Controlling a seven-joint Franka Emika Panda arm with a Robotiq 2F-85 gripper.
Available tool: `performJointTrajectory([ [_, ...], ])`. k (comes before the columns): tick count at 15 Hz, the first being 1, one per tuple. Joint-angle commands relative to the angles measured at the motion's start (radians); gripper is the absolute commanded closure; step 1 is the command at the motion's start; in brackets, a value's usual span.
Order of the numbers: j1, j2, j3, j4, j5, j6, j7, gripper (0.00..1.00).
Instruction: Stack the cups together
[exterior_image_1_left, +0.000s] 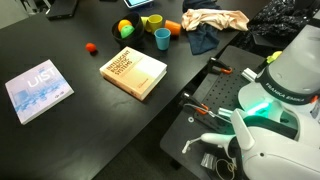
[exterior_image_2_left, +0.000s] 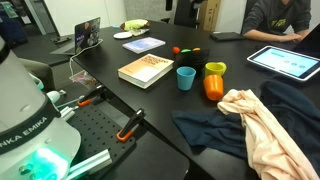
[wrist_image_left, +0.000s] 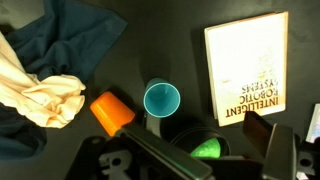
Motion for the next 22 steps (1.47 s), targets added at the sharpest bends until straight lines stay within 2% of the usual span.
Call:
performJointTrajectory([
  [1,-0.007,0.077,-0.019,-0.018,0.0,0.079,-0.07,0.0],
  [7,-0.014,0.212,-0.04,-0.04,0.018,0.222,-0.159,0.0],
  [12,-0.018,0.311,-0.017,-0.052,-0.002,0.374,-0.127,0.0],
  [22,-0.021,0.448,0.03,-0.041,-0.01,0.498,-0.132,0.0],
])
